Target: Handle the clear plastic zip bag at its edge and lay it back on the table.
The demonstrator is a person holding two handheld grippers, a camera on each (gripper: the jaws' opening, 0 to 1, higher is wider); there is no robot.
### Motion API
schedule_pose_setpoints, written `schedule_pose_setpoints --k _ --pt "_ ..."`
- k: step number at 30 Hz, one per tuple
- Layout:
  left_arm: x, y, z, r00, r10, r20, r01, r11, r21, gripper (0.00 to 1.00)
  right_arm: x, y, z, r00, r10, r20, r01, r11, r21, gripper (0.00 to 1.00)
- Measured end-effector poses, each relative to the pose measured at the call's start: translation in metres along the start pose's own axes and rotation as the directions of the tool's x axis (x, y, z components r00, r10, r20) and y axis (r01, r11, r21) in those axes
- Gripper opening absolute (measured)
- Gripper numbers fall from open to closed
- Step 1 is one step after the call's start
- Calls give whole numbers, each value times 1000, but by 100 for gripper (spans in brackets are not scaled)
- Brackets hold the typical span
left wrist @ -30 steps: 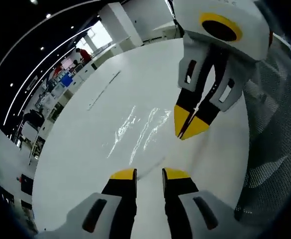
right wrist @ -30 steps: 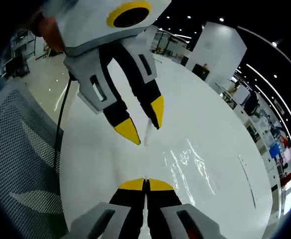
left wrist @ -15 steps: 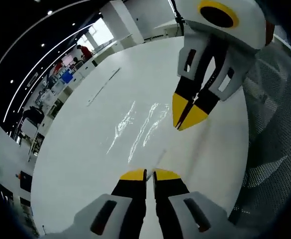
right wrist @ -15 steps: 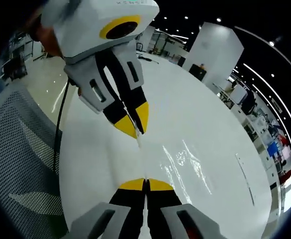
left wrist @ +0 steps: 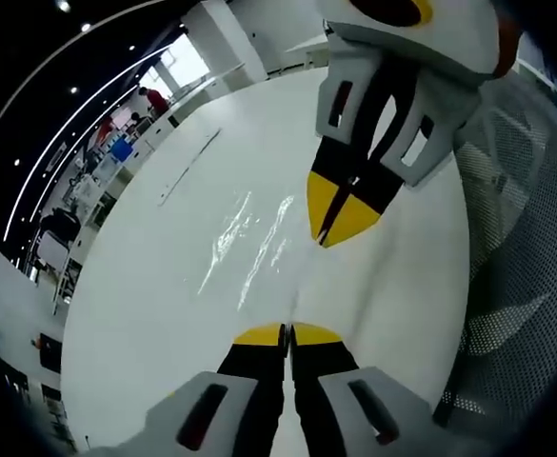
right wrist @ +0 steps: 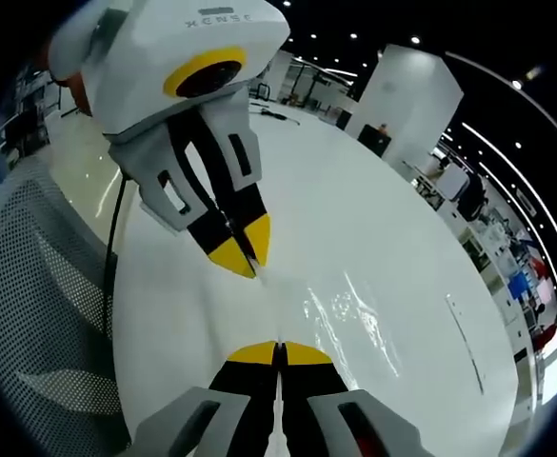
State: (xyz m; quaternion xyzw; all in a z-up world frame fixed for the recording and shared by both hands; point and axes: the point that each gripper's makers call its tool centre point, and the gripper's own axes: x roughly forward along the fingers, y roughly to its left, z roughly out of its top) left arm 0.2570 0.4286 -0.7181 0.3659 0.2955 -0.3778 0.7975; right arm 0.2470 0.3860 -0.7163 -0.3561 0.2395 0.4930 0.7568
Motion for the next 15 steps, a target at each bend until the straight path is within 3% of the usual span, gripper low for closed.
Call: schedule_pose_setpoints --k 7,10,15 --pt "-2 3 0 1000 20 11 -20 1000 -18 0 0 -2 2 1000 -1 17 0 999 32 0" --pt "-2 3 -1 1000 21 12 -20 1000 -13 0 -1 -7 5 999 -15 37 13 999 41 8" --pt "-2 1 1 1000 9 21 -9 1000 -4 0 -6 -6 23 994 6 110 -9 1000 29 12"
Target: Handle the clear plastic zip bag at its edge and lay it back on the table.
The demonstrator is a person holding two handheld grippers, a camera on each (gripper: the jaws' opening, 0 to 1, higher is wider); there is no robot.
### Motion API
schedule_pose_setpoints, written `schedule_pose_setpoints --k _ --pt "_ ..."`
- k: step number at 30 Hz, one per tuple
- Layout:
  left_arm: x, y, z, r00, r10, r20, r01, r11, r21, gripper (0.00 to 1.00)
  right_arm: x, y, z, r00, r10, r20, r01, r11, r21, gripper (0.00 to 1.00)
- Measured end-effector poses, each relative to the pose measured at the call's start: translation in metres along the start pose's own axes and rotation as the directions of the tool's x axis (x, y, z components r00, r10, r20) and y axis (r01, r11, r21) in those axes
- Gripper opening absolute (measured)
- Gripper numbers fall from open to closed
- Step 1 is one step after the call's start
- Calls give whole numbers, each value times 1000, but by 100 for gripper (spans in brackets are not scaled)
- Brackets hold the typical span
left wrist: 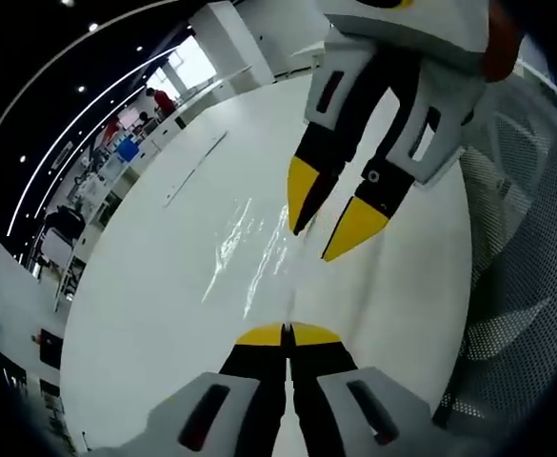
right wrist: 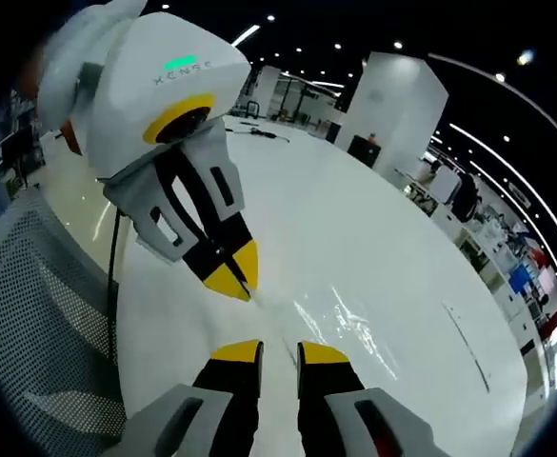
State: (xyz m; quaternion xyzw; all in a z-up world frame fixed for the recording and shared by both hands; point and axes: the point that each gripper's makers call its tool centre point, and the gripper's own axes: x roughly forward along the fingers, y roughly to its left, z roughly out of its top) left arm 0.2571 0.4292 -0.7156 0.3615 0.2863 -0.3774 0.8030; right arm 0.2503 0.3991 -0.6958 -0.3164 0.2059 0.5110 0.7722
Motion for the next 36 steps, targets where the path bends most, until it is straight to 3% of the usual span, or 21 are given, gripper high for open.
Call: schedule_pose_setpoints --k 7,18,32,36 --pt "0 -1 5 1000 -11 14 11 1000 11 0 7 5 10 999 34 25 -33 999 -36 14" --pt "-3 -5 9 999 -25 28 25 999 21 0 8 15 22 996 82 19 -79 989 -123 7" --pt "0 -6 9 999 -44 33 42 998 49 0 12 18 21 994 107 -10 -107 975 -195 2" --pt "0 -8 9 998 -52 26 50 996 74 0 12 21 18 992 120 -35 -125 961 -246 2"
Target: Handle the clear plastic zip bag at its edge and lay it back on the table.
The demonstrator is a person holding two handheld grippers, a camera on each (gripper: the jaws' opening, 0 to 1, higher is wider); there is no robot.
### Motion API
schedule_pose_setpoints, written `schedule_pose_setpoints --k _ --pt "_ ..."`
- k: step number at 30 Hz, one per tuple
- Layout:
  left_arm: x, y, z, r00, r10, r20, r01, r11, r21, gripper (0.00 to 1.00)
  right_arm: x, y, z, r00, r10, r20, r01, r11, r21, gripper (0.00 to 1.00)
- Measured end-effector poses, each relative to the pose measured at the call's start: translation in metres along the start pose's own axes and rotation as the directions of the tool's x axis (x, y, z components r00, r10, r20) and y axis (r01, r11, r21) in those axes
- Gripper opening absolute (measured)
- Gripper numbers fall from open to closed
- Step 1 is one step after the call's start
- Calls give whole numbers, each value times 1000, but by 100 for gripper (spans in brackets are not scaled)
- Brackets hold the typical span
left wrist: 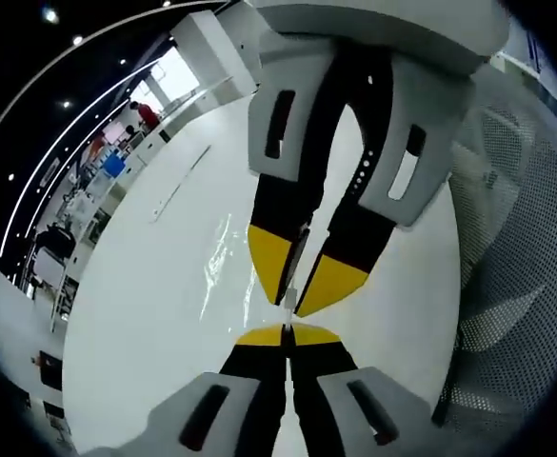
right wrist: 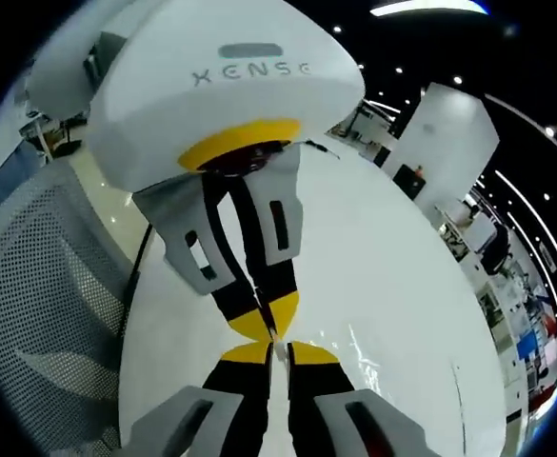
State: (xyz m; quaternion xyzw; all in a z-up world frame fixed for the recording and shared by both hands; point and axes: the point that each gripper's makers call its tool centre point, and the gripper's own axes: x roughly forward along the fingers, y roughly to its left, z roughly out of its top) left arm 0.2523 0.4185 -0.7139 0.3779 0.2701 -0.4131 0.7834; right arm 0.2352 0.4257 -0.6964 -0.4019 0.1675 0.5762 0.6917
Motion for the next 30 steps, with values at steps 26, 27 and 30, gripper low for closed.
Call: schedule_pose_setpoints --k 26,27,30 --pt "2 -8 2 1000 -18 0 18 1000 20 0 2 9 -7 998 23 -57 -27 997 -75 0" --pt "1 -8 2 1000 -19 0 19 1000 18 0 2 9 -7 998 22 -57 -26 997 -70 0" --pt "2 -9 1 1000 -22 -1 22 1000 15 0 3 9 -9 998 22 -59 -25 997 -66 0"
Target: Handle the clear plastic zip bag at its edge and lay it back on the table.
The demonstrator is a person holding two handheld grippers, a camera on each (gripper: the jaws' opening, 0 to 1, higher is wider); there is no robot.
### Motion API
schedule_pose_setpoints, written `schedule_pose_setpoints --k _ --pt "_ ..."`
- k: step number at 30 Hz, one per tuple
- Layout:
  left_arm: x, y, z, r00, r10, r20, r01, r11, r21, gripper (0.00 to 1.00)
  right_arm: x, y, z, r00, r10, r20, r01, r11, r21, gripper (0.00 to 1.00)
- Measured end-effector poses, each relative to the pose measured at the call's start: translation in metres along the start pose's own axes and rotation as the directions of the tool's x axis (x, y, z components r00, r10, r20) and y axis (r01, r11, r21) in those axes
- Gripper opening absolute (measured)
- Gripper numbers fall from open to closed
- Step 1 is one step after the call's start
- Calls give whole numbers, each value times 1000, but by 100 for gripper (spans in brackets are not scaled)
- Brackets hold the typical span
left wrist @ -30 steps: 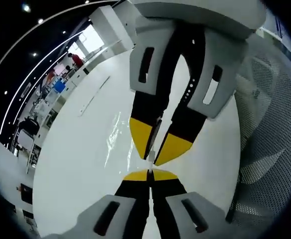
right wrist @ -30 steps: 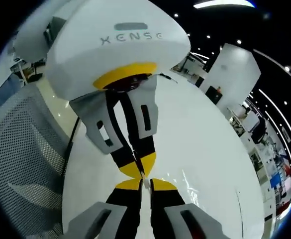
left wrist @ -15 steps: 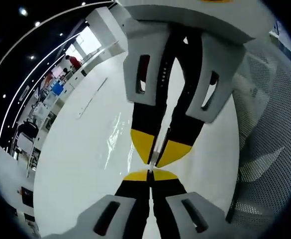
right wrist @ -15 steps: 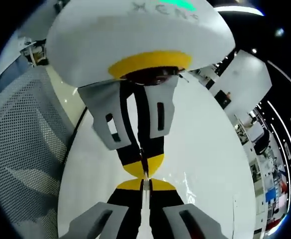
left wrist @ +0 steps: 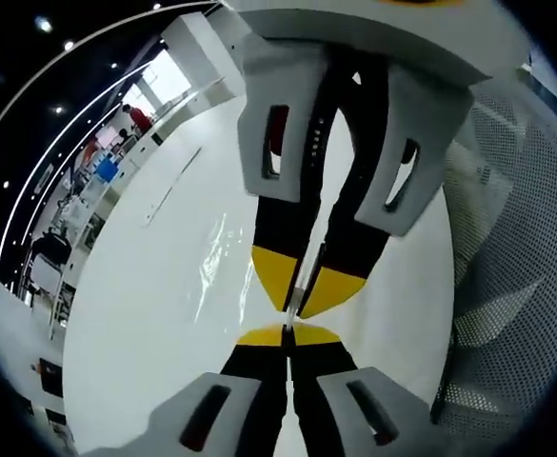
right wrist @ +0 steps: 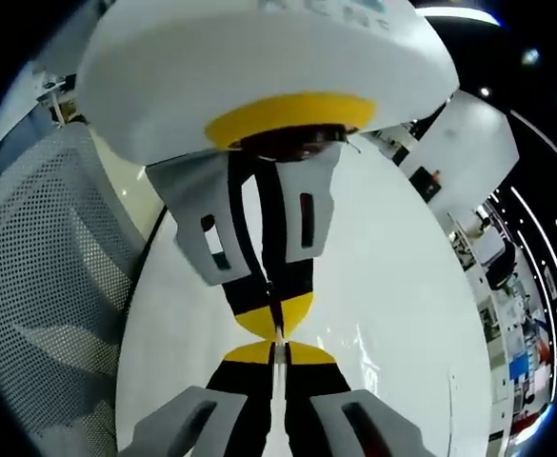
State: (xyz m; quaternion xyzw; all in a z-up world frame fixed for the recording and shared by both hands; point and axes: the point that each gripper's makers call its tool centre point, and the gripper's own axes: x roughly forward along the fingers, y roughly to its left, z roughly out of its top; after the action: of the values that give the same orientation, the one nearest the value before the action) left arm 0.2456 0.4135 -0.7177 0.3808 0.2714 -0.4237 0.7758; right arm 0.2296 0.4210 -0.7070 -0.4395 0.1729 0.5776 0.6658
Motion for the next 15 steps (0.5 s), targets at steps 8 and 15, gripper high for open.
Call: schedule_pose_setpoints --k 8,15 --pt "1 1 2 1000 -2 0 2 1000 1 0 -3 -2 -4 1000 -15 1 15 999 39 0" --pt "3 -2 6 1000 -13 -2 13 1000 14 0 -8 -1 -12 1000 -28 5 27 997 78 0"
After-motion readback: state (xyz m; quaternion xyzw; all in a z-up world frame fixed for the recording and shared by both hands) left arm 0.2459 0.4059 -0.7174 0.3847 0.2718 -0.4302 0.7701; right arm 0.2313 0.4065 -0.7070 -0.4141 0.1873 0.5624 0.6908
